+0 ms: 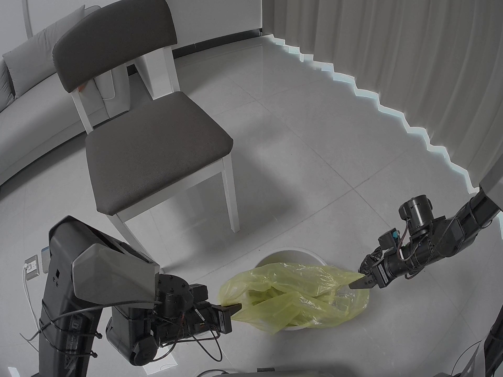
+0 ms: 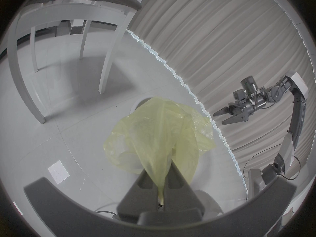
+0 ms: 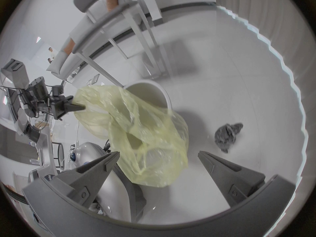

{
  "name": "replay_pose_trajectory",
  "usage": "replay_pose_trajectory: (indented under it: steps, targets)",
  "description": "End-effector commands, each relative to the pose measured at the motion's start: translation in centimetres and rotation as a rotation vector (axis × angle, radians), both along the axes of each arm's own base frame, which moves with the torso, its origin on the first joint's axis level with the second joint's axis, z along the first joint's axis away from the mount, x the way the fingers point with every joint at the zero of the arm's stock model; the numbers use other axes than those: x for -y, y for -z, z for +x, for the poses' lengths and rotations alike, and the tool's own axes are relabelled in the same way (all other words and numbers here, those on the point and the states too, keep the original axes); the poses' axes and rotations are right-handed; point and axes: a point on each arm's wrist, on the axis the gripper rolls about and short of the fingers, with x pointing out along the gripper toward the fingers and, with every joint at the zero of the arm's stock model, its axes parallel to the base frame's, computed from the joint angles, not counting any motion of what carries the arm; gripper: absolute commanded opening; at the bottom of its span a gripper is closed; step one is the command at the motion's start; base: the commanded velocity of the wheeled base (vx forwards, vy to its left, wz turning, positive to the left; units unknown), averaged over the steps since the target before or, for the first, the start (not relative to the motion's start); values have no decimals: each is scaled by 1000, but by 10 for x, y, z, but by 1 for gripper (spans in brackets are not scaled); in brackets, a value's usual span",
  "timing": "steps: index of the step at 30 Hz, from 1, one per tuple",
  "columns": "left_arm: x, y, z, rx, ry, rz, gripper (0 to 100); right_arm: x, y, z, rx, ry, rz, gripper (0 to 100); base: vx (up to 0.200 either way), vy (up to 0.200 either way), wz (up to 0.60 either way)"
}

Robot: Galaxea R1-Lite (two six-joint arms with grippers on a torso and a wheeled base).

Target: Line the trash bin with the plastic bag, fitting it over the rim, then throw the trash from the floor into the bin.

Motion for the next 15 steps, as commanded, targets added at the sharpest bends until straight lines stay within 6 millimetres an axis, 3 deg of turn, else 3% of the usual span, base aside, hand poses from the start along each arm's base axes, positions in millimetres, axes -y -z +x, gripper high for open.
replay_pose_trajectory:
  steps: [1,5,6,15]
  targets:
    - [-1,-3,1,20,-9,-7,0,-28,-27,2,101,-79,25,100,0,0,0]
    - [-1,-6,0,24,-12,-8,0,-47,-18,13,99,-122,26,100,0,0,0]
    - [-1,-6,-1,21,-9,-8,100,-50,-16,17,102,-129,25,100,0,0,0]
    - [0,-10,-1,37,-10,-11,100,-71,9,51,102,-171,25,100,0,0,0]
